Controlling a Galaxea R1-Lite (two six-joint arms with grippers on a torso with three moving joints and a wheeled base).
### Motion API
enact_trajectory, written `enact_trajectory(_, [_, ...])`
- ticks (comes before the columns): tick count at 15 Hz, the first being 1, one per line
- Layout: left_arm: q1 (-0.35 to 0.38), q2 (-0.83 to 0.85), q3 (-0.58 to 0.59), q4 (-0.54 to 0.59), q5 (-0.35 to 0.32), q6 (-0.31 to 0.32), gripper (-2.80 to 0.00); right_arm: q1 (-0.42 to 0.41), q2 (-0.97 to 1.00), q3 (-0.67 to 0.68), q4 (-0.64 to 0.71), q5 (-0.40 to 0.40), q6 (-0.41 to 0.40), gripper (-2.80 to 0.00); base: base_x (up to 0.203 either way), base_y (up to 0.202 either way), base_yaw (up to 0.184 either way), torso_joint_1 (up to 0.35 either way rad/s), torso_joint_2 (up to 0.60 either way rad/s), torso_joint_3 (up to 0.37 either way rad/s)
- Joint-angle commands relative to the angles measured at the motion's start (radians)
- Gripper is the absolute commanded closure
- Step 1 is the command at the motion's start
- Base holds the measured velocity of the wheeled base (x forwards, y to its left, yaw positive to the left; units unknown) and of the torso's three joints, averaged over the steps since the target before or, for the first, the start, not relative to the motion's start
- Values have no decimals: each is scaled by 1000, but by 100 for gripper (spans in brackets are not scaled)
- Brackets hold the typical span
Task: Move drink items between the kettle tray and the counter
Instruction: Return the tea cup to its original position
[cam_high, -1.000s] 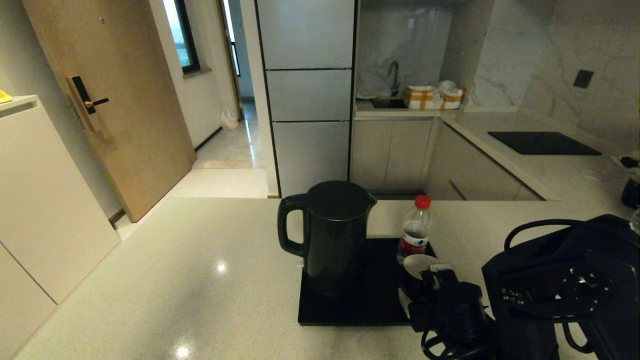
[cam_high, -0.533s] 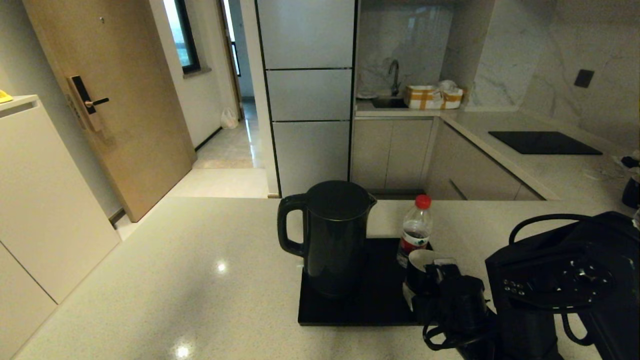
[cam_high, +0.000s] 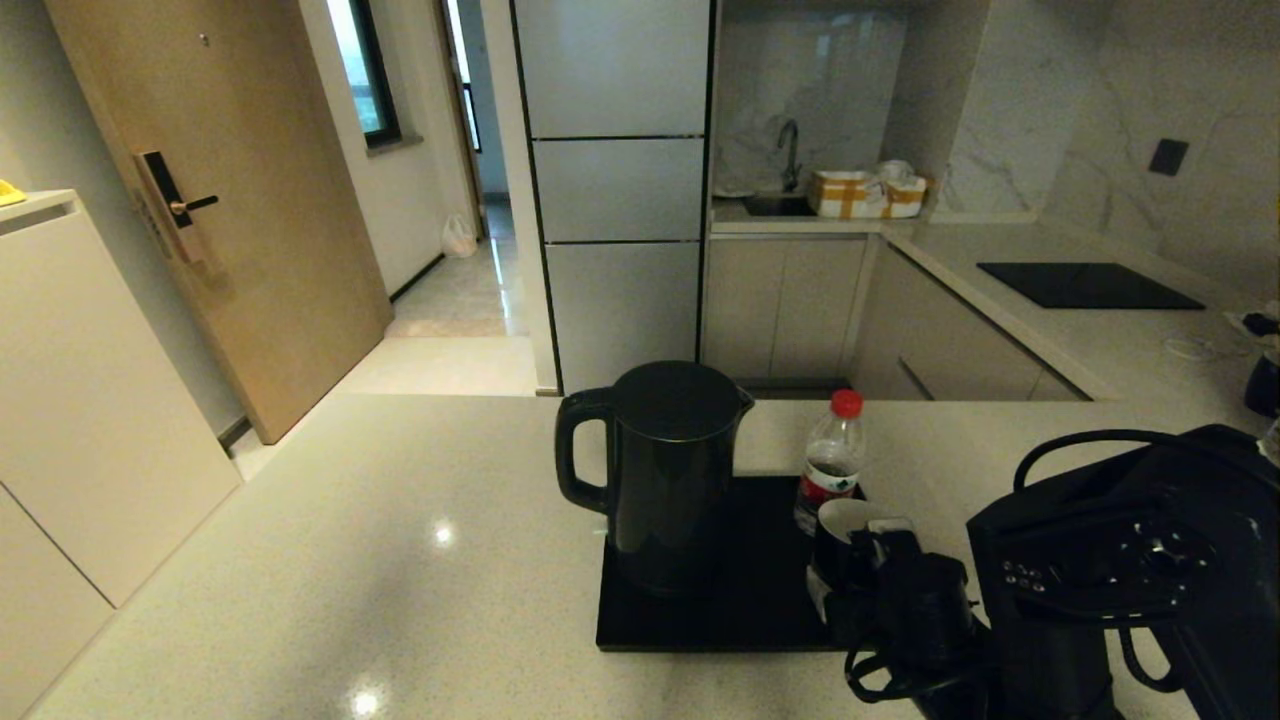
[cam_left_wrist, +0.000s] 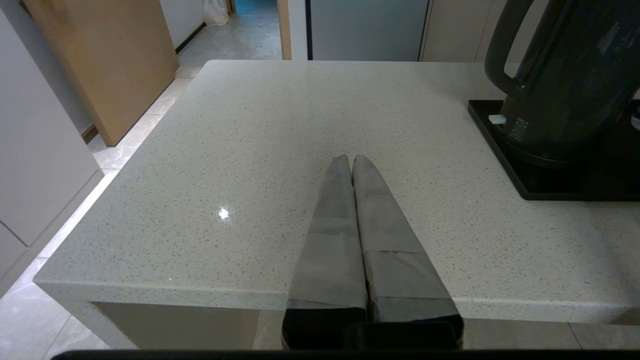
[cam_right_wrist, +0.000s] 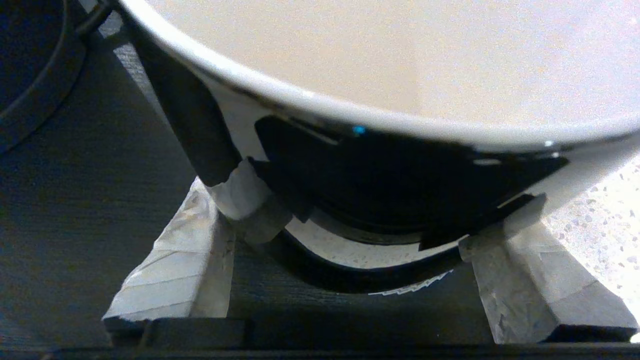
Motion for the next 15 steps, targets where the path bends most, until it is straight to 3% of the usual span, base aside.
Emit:
enact_trajectory(1, [0, 0, 0, 0, -2, 0, 0, 6, 9, 3, -7, -3, 0, 0, 0, 0, 0, 0, 0, 0])
enact_trajectory(3, [0, 0, 0, 0, 0, 0, 0, 11, 9, 6, -7, -12, -1, 0, 0, 0, 0, 0, 0, 0])
enact_trajectory(4, [0, 0, 0, 0, 0, 0, 0, 12, 11, 5, -7, -22, -1, -280, 0, 0, 0, 0, 0, 0])
enact_trajectory(15, [0, 1, 0, 0, 0, 0, 0, 33, -11, 54, -7, -27, 6, -280, 0, 0, 0, 0, 0, 0])
